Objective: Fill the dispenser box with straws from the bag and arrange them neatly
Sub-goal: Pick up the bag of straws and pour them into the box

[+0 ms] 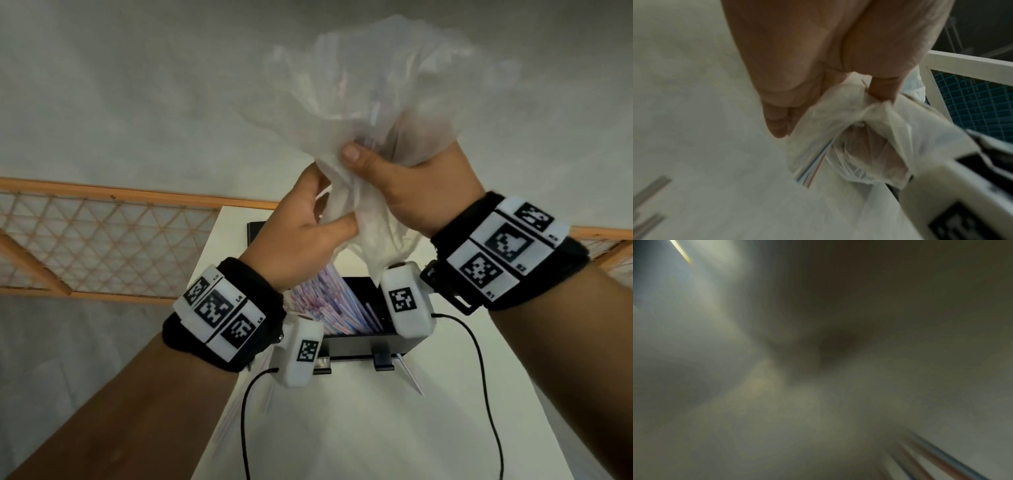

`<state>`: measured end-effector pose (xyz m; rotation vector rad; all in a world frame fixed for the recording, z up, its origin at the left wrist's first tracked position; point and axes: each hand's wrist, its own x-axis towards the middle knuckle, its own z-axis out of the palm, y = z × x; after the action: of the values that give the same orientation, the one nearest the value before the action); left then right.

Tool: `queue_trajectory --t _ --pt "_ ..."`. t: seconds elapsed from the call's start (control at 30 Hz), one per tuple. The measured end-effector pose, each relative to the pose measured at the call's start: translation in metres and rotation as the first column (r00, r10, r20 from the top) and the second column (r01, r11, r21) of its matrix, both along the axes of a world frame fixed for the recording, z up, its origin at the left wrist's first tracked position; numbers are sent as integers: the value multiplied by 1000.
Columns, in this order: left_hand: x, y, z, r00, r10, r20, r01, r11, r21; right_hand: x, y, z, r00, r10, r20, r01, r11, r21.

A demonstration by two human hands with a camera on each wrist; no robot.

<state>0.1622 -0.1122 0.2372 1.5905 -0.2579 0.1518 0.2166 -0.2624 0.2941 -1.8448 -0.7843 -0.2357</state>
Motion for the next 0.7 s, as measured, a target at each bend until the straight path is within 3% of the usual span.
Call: queue_trajectory --t 0.1,0.3,0.4,0.57,0.7 --pt "1 -3 -8 985 136 -103 -136 991 11 2 -29 -26 995 -63 -72 58 996 -60" --pt "9 -18 -34 949 173 -262 -187 982 -28 8 -64 -88 969 -159 -189 101 953 -285" --pt "13 -25 -42 926 202 -318 -224 974 -33 7 -70 -92 961 -177 -210 109 947 -301" --pt "15 -28 -45 897 229 -378 -282 955 -91 3 -69 -79 972 -201 -123 154 938 -310" --pt "10 -25 -35 896 323 -303 -346 938 -23 3 -64 -62 981 -180 -72 156 954 -258"
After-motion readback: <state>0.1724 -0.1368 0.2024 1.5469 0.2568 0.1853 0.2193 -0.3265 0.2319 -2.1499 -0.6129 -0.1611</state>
